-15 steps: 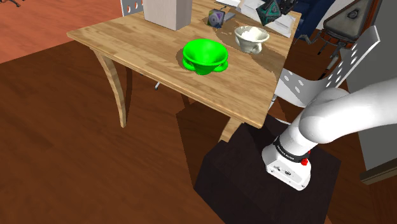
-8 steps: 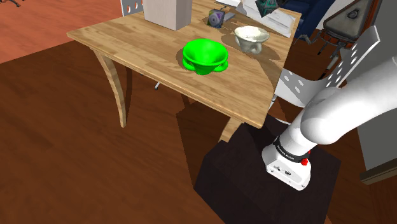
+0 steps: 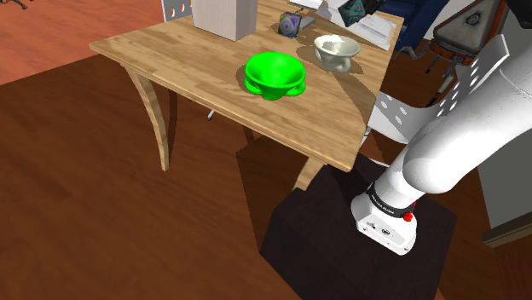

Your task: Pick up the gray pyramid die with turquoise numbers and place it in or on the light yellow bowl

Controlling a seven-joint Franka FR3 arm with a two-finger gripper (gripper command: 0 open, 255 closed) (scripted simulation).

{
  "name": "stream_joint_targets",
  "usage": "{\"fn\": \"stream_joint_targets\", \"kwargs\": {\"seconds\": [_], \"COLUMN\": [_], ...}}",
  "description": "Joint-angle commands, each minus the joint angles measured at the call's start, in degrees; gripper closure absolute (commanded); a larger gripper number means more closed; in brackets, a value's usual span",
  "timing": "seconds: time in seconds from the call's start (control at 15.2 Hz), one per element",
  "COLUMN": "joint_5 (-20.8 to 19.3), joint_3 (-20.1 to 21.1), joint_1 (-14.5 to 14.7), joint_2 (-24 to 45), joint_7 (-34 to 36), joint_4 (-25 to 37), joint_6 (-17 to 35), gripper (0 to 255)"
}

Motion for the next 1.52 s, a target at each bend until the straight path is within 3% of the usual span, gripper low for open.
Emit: {"fn": "stream_joint_targets", "kwargs": {"seconds": [0.0,0.46,0.99,1.06,1.39,1.45], "joint_5": [-0.49,-1.16,-1.16,-1.16,-1.16,-0.85], "joint_3": [0.33,0.72,0.72,0.72,0.72,-0.06], "joint_1": [0.0,-0.16,-0.16,-0.16,-0.16,-0.39], "joint_2": [-0.72,-1.61,-1.61,-1.61,-1.61,-0.8], "joint_7": [-0.39,-2.34,-2.34,-2.34,-2.34,-2.58], "joint_4": [-2.13,-8.04,-8.04,-8.04,-8.04,-5.68], "joint_6": [1.66,6.55,6.55,6.55,6.54,4.43], "gripper": [255,255,255,0,0,0]}}
